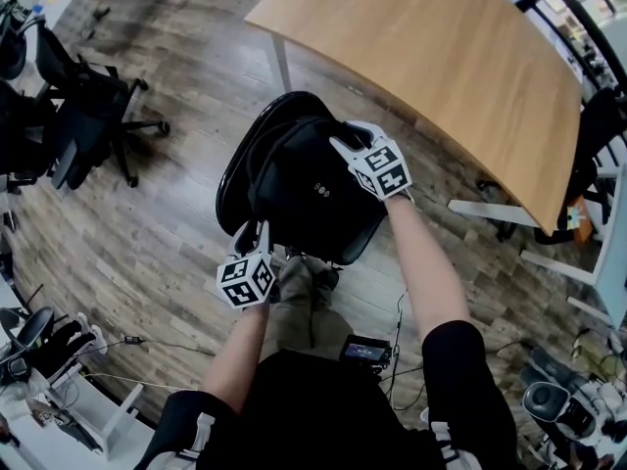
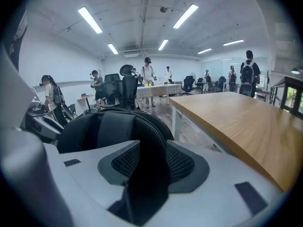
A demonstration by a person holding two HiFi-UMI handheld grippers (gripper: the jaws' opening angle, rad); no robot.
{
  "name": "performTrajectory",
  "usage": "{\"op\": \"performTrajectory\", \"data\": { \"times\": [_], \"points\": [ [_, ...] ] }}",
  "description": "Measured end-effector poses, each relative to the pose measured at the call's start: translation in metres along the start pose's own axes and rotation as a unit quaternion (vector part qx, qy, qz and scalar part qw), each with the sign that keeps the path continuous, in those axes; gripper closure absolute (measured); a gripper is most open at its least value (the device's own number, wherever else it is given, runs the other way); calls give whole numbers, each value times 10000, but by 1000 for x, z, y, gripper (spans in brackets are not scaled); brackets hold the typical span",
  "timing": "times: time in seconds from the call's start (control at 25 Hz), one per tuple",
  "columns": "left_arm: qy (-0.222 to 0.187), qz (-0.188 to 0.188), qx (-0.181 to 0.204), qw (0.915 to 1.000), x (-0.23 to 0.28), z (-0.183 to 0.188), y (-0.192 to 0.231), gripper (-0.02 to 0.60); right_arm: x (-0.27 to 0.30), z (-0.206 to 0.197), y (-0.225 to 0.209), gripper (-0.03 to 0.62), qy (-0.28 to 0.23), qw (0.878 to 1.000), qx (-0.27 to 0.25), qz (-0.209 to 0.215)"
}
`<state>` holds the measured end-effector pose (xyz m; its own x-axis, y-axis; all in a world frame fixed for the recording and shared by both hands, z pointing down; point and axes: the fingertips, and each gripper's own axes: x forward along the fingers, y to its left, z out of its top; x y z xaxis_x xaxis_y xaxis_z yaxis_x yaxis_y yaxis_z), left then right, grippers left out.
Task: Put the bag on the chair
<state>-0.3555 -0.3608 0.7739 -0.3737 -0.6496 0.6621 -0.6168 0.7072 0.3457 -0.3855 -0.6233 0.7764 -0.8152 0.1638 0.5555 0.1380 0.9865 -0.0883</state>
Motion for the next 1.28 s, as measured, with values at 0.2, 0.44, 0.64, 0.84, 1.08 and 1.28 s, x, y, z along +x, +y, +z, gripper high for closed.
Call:
{"op": "performTrajectory", "data": {
  "times": [0.2,0.44,0.64,0.84,1.08,1.28],
  "points": [
    [-226,52,122,9997,-14,12,0,459,-23,1,-3,427,-163,9995,173,-194],
    [-704,-478,418,9955,-34,42,-34,486,-98,32,3,470,-960,9925,474,-589],
    [-1298,-1300,825,9795,-63,78,-87,531,-193,64,21,534,-1769,9763,457,-1162],
    [-1759,-2225,1352,9494,-110,105,-152,577,-300,94,60,582,-2363,9530,366,-1858],
    [-2098,-3047,1997,9073,-174,118,-222,578,-432,102,109,583,-3021,9081,511,-2854],
    [-2539,-3509,2452,8673,-232,134,-257,578,-500,85,160,583,-3233,8837,536,-3341]
  ]
}}
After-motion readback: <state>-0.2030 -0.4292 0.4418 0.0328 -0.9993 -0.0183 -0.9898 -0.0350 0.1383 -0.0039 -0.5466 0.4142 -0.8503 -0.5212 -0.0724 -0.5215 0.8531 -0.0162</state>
